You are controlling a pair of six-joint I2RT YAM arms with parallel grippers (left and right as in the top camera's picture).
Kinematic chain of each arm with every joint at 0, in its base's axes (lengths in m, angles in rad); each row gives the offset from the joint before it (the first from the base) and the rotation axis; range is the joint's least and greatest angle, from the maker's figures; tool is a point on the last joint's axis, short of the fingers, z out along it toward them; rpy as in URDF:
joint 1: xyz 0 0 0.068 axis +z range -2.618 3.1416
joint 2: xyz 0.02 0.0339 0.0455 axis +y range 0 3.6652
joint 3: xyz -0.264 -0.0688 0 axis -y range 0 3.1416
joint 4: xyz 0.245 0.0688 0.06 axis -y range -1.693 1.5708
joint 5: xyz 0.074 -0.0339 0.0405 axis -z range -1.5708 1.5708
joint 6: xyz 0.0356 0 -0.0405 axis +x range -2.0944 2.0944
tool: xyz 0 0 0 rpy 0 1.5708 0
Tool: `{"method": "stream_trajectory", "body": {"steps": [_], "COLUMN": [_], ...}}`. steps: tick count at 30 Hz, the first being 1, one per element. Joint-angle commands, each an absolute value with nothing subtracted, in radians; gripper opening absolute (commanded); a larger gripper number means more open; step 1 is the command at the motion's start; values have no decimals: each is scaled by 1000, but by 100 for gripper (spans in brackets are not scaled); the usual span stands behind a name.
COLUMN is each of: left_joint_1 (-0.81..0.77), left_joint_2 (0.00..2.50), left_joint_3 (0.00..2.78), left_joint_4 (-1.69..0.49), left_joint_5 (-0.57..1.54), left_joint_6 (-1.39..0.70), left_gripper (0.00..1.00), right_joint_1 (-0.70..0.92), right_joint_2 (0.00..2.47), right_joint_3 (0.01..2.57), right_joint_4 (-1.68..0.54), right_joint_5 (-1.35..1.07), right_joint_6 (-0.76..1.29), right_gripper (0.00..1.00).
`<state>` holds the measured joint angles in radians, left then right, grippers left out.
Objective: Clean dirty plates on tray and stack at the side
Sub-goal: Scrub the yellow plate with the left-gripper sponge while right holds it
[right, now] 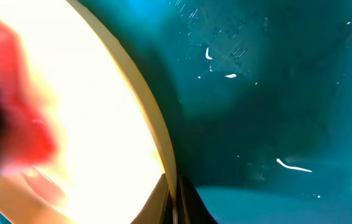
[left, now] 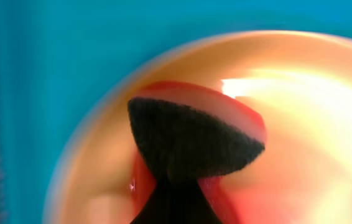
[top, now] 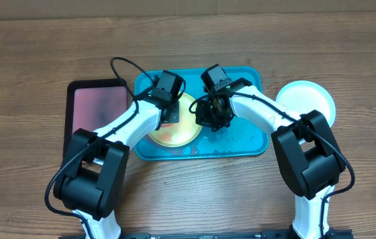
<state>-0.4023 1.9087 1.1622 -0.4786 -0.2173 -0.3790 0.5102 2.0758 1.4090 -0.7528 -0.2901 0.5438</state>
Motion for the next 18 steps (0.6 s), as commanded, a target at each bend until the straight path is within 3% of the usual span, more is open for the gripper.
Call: {"method": "stream_trajectory", "body": {"steps": [1, 6, 14, 18], "left_joint_1": [-367, -367, -367, -367], "left_joint_2": [1942, 1942, 1942, 1942], "left_joint_3": [1142, 1142, 1142, 1142], "left_joint_4": [-575, -688, -690, -618], "left_joint_5": [-490, -369, 398, 499], "left_joint_6": [-479, -476, 46, 101], "left_gripper": [4, 4, 4, 4], "right_joint_1": [514, 503, 457, 456], "right_joint_2": [2098, 2098, 2098, 2098], "right_joint_3": [1413, 1413, 1413, 1413], "right_joint_4": [-768, -768, -777, -778], "right_joint_5": [-291, -290, -306, -309], "right_joint_6": [528, 528, 528, 524], "right_gripper": [4, 4, 4, 4]}}
